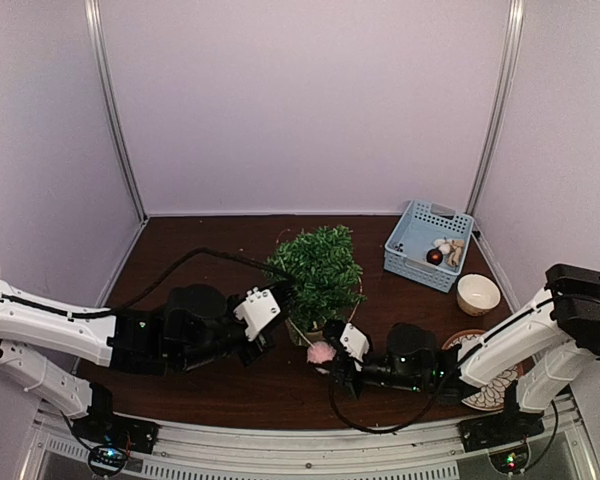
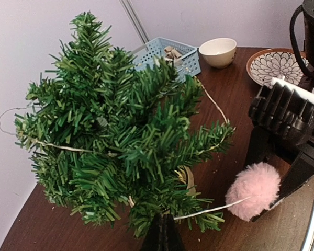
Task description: Decorate the small christmas tree
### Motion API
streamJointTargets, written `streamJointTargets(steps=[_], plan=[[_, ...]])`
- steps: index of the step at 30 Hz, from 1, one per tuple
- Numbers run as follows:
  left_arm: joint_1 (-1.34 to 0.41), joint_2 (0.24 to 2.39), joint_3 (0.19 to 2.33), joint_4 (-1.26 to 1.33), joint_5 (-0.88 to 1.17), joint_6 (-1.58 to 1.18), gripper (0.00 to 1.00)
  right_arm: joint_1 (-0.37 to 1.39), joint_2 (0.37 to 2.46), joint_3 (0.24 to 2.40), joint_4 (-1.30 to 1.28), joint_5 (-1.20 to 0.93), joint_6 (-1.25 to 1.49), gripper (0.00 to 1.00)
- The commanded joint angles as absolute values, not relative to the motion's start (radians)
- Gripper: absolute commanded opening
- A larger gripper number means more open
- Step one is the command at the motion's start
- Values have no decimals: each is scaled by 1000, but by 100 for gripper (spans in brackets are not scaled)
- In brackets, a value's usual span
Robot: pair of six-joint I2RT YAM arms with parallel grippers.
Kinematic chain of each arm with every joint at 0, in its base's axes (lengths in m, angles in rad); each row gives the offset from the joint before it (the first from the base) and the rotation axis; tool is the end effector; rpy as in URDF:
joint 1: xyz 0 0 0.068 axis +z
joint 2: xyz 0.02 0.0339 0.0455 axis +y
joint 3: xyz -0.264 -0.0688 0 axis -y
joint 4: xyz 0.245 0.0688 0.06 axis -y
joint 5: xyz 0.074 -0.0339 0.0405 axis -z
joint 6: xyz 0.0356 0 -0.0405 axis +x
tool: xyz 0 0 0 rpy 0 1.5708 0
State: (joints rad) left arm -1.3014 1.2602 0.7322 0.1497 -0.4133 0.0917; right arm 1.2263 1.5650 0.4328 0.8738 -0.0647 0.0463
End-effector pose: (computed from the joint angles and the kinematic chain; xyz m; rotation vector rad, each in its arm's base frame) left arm 0.0884 -0.2663 0.2539 1.0212 1.6463 -0.4094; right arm 0.0933 0.2669 0.1532 -1.1173 1.5819 0.9363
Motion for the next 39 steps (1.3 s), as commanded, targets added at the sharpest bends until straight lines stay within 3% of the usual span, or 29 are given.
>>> streamJointTargets(steps=[1,14,39], plan=[[-1294,1254,707,236,-466,75,0,1229,1557,479,787,35,64,15],[-1294,1253,616,331,-474,69,0,1223,1581,508,761,121,93,9],[-1295,1476,589,514,-402,32,0,1199,1681,545,800,137,128,6]])
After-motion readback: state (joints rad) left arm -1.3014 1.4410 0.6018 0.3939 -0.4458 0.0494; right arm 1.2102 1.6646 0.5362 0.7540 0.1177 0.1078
